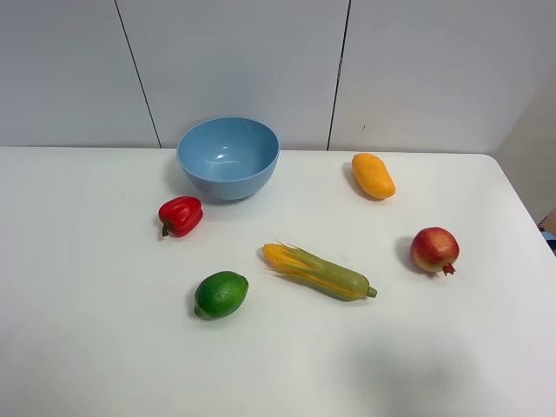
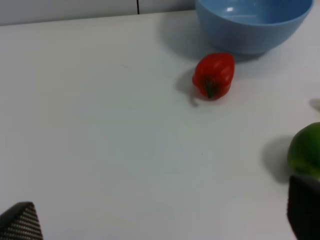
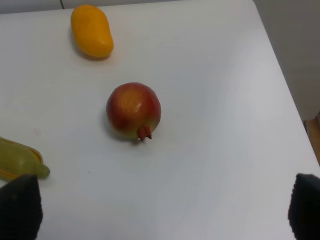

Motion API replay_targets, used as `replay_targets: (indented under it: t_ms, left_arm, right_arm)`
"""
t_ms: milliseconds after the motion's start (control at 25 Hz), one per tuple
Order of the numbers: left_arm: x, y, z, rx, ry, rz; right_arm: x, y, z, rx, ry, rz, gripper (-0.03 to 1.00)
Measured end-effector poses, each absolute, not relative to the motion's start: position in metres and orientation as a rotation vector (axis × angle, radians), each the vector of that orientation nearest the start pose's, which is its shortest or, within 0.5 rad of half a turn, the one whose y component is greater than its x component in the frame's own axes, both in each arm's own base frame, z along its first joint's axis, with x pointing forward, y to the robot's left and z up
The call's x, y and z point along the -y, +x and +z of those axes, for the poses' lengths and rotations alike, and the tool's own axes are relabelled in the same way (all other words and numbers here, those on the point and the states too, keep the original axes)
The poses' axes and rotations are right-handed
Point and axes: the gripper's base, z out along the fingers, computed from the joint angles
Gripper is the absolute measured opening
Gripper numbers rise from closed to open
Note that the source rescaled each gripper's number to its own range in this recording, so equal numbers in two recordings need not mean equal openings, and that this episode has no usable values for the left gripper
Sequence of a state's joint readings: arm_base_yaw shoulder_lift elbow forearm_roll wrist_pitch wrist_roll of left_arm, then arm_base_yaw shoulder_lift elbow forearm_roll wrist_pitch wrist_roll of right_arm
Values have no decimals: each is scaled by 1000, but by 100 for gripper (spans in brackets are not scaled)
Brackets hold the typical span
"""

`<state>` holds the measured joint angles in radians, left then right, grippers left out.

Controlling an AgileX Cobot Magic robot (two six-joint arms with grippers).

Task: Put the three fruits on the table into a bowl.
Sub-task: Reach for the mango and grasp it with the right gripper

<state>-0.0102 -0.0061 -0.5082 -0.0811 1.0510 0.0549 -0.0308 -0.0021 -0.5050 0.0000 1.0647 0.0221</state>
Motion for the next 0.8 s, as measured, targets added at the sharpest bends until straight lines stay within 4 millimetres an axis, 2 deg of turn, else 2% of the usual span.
replay_targets:
  t_ms: [800]
  left_arm:
    - [6,-7,281,-2017,70,-68]
  right_arm:
    - [0,-4,282,-2045,72,5,100]
